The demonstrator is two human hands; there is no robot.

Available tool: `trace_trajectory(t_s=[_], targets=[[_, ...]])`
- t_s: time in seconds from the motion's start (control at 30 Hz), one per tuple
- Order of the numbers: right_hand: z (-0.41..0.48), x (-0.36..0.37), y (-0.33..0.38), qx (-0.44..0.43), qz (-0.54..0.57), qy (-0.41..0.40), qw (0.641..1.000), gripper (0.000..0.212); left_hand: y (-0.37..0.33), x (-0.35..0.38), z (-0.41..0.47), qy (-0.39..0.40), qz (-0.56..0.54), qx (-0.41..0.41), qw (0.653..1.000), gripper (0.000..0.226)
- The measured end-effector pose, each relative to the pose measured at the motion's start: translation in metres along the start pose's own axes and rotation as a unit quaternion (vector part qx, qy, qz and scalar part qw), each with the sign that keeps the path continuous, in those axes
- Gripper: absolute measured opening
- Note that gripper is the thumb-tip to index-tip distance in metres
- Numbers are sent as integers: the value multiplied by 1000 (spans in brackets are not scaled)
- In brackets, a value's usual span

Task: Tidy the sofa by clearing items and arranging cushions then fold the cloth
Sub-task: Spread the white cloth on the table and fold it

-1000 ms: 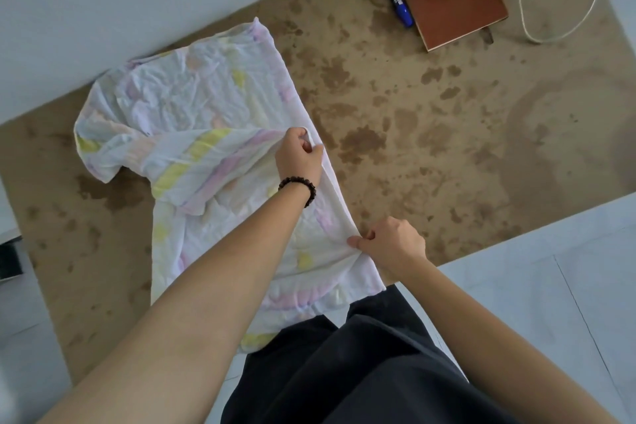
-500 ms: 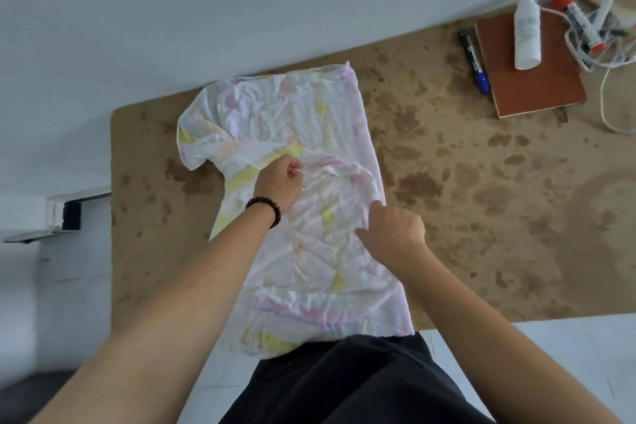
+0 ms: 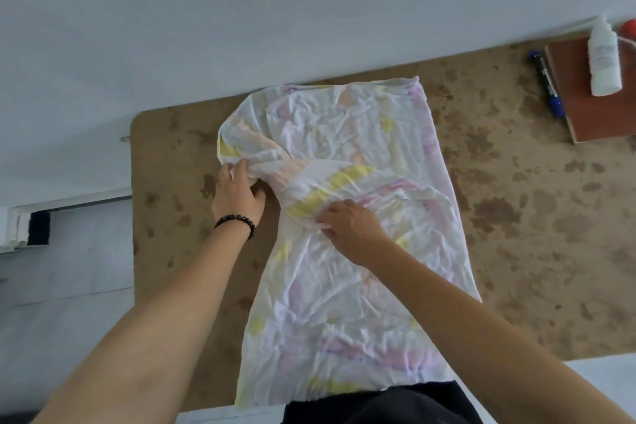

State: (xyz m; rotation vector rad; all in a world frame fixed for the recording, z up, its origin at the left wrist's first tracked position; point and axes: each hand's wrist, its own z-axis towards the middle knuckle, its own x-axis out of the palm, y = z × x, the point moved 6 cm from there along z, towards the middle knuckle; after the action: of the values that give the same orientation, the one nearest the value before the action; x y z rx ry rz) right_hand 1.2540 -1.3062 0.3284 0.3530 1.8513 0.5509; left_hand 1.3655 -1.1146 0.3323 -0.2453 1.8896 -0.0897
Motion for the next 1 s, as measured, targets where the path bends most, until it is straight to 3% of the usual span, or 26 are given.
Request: trace_trajectory(t_s=[0.1,0.17,0.23,0.3,0.47,0.63,0.77,0.87,1.0], targets=[[14,-32,-12,82,128,61,986,25,-2,-16,19,-47,-33,23,998,29],[19,-73,-34,180,245,-50,951,30,-8,-33,26,-90,-52,47,993,23],[19,-110,-70,279,345,-214,870,36,-20,-48,33,-114,-72,85,987,21],[18,-136,-100,326,353,-288,828,44,-39,-60,43,-118,-92,117,982,22],[34,-181,-153,348,259,-285,855,38,-108,-76,77,-112,-140,160,971,22],[67,-184,-201,370,183,-223,883,41,-155,-60,109,-93,-84,146,981,18],[100,-162,-215,313,177,-159,919,39,-150,-27,132,-55,-2,100,993,27],[112,-158,-216,255,102,-176,945,29,-141,-14,142,-63,23,57,996,34],[124,-154,-228,269,58,-185,943,38,-130,-5,155,-108,30,22,993,35]])
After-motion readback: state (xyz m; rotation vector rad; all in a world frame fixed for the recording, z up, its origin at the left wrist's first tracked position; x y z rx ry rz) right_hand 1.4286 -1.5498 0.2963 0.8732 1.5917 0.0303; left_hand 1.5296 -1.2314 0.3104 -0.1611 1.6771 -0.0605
